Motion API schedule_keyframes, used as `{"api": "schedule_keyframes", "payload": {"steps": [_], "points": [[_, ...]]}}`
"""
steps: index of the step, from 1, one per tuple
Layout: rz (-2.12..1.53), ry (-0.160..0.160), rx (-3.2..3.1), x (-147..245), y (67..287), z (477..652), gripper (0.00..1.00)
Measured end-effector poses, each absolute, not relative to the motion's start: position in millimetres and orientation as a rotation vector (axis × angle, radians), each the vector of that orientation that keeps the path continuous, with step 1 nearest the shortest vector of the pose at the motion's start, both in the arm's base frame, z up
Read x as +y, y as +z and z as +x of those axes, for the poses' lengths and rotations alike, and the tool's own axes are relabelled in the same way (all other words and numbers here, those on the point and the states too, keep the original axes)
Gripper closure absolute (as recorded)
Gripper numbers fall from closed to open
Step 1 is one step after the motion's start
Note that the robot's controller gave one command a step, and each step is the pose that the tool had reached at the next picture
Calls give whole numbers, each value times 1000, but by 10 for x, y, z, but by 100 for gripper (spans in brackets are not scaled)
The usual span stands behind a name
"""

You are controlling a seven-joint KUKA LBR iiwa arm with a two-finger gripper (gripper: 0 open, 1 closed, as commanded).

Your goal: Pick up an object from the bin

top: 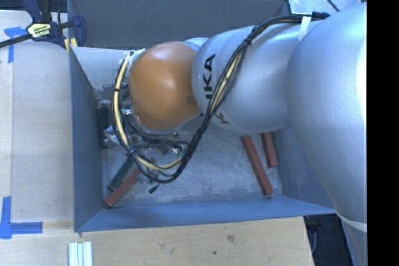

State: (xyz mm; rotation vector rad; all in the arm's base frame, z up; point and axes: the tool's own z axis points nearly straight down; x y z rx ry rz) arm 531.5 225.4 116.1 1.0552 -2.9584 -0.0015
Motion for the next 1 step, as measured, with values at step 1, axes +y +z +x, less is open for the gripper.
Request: {"api": "schedule_keyframes", "payload": {"steps": [1], "points": [[937,-3,-3005,2303,1440,5348,0]]}}
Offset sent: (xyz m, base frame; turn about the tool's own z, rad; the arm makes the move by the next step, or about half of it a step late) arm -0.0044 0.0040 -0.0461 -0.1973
